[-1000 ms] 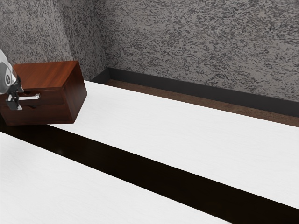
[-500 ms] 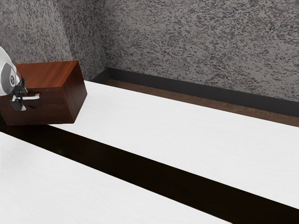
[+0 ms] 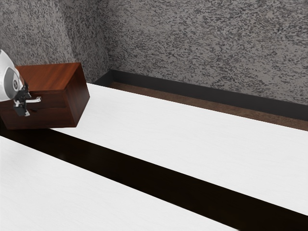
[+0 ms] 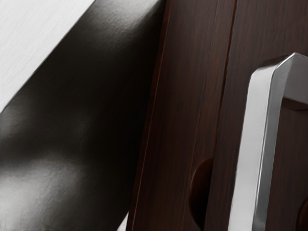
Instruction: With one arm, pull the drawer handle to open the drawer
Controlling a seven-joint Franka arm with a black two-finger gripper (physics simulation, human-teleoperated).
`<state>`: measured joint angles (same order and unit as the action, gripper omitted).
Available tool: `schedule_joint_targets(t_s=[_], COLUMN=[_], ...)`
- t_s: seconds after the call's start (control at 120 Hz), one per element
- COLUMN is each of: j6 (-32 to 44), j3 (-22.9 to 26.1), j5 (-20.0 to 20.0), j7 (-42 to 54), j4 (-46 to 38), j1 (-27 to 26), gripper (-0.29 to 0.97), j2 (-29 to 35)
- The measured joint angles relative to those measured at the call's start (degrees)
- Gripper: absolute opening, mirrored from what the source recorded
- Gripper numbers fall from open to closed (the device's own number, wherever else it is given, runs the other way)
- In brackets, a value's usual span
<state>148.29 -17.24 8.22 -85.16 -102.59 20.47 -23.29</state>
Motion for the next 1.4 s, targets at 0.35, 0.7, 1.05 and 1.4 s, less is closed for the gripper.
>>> schedule_joint_targets(t_s=[0.35,0.7,1.05,1.4], j6=[-0.06,-1.21,-3.45,-4.24], j3=[0.01,-0.06,-0.08,-0.11], j5=[0.14,0.1,-0.02,-0.19], j7=[0.6,2.04,2.86,3.24], j4=[-0.34,-0.58,-2.88,-9.42], j1=[0.08,0.09,0.1,-0.07], gripper=[0.52,0.29,0.02,-0.07], j2=[0.23,1.23,3.95,9.42])
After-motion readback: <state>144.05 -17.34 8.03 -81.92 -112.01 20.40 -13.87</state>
